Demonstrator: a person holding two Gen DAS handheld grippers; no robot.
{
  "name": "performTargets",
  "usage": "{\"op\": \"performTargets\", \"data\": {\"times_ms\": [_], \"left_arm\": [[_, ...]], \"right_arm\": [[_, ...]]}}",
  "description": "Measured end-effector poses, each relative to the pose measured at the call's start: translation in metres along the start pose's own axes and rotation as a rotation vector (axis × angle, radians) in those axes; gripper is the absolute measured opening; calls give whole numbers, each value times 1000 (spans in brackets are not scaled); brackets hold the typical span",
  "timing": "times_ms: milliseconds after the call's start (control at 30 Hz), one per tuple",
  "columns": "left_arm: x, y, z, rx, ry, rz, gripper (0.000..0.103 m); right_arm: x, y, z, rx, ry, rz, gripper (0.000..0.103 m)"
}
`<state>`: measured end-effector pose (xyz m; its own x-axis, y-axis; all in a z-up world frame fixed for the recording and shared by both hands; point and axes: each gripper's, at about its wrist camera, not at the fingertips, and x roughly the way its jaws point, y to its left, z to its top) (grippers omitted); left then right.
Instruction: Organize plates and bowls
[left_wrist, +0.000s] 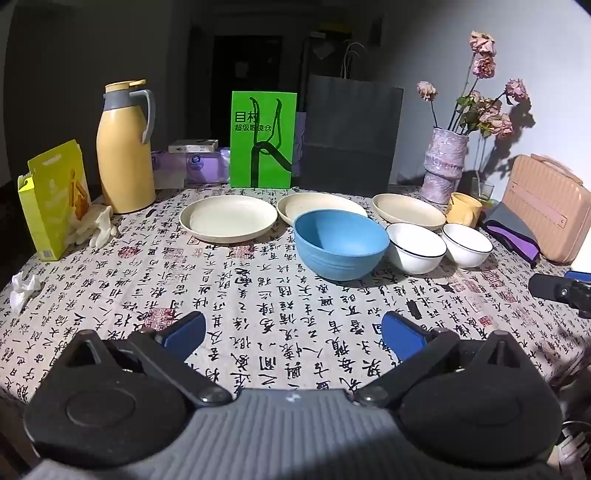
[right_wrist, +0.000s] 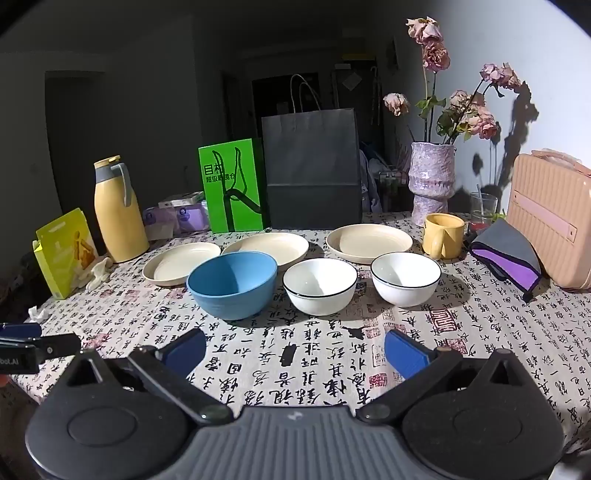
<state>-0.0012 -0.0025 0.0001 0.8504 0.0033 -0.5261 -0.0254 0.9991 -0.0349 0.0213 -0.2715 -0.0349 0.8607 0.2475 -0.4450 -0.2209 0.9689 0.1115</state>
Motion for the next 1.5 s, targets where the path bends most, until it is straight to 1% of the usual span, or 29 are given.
{"op": "performTargets", "data": {"times_ms": [100, 133, 400, 1500], "left_arm": [[-2, -3, 0, 15, -8, 3, 103], [-2, 0, -1, -5, -1, -11, 103], [-3, 3, 0, -32, -3, -15, 103], [-3, 6, 0, -45, -16, -15, 103]], "right_arm": [[0, 1, 2, 0, 0, 0, 103], [-1, 1, 2, -1, -2, 0, 103], [3, 2, -6, -12, 1, -5, 103], [1, 5, 2, -15, 8, -8, 103]]}}
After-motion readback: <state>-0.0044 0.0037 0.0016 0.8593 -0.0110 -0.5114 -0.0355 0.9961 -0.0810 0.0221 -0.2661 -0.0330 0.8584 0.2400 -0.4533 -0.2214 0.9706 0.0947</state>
